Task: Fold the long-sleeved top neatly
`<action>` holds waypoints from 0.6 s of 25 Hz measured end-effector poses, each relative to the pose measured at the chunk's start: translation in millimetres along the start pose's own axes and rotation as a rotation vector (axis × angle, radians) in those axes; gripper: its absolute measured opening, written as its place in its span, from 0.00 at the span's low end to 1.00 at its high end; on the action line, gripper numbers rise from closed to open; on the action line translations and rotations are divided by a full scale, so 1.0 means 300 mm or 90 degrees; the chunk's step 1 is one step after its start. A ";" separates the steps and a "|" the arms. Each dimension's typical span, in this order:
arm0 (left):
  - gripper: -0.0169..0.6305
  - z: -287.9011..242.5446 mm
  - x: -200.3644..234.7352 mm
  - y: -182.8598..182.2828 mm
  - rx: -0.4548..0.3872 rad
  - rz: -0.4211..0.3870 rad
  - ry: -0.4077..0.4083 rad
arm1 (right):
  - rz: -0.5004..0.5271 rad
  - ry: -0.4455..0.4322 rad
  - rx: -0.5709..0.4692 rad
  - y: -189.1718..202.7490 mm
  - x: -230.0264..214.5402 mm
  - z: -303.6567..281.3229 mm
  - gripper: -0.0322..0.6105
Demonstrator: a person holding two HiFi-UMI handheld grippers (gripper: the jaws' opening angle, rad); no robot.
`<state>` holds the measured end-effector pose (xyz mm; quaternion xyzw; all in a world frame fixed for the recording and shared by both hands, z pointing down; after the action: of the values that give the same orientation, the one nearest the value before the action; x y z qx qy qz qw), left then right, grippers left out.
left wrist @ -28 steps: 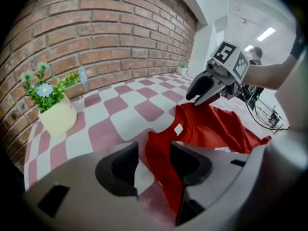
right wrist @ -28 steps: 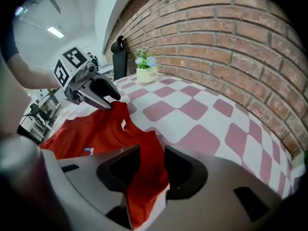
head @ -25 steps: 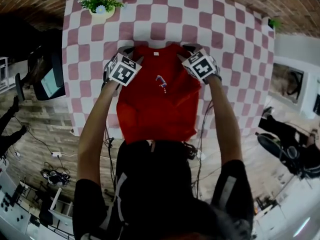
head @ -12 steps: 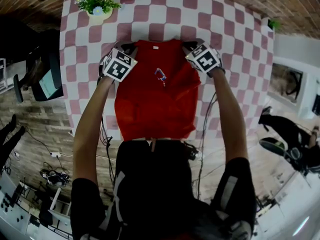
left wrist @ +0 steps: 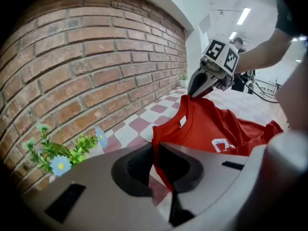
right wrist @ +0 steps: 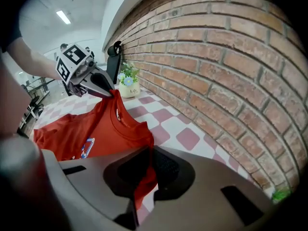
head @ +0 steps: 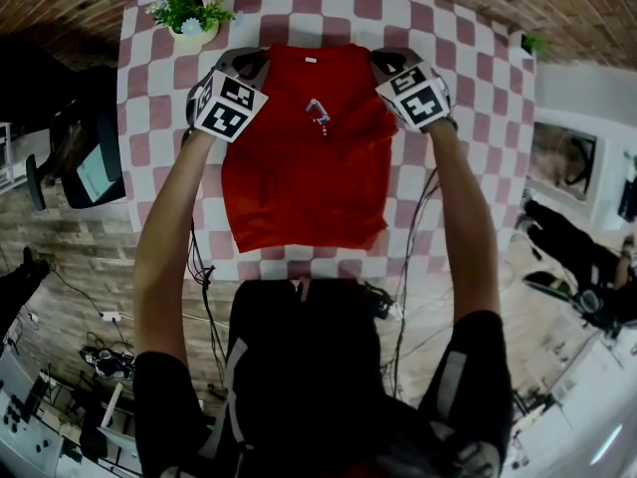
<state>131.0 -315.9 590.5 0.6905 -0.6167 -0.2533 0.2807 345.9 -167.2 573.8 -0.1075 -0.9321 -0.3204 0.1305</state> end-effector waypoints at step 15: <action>0.08 0.453 -0.326 -0.101 -0.108 -0.171 0.002 | 0.012 0.086 -0.105 -0.037 0.186 0.583 0.09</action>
<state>47.1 -226.4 472.7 0.7407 -0.4951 -0.3387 0.3025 259.7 -59.8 451.8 -0.1049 -0.8907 -0.4011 0.1865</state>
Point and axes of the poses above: the fingertips, and each gripper's own axes: z backward along the fingers, x to its left, y out of its underside, the point moved 8 cm from there along z, backward along the fingers, and after that the axes turned 12 degrees about y, right-handed, at the moved point
